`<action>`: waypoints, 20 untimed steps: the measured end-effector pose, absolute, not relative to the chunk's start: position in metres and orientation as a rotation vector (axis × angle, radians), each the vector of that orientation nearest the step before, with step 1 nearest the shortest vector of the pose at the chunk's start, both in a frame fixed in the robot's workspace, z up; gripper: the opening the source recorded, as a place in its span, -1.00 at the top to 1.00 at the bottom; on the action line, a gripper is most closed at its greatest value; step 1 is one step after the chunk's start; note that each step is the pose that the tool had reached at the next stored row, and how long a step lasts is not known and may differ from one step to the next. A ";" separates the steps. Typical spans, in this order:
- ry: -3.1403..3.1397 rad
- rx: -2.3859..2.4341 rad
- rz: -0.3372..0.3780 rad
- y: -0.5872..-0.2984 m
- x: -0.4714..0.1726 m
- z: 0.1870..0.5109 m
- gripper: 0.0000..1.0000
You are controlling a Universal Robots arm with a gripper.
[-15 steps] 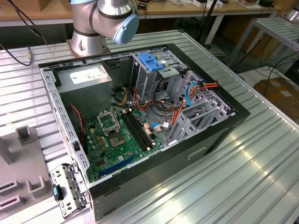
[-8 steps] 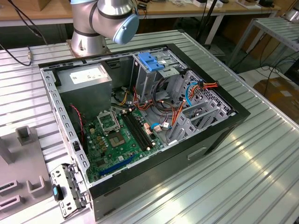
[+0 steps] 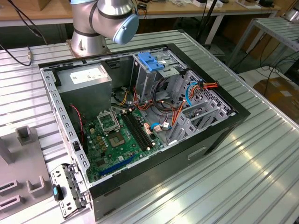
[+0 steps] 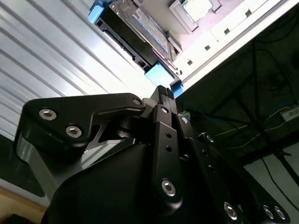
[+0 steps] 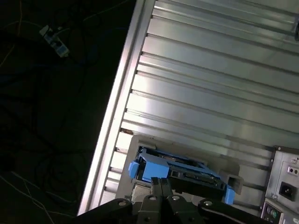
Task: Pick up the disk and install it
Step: 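Pick up the disk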
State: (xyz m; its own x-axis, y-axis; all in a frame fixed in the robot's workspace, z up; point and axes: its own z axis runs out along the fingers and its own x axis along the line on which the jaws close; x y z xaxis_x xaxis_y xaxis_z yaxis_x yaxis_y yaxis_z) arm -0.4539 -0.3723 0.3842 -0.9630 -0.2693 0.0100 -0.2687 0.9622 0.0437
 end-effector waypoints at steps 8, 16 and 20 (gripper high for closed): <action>-3.055 0.647 -0.064 -0.372 -0.454 0.384 0.79; -3.015 0.805 -0.062 -0.372 -0.454 0.384 0.79; -2.988 0.896 -0.061 -0.372 -0.454 0.384 0.79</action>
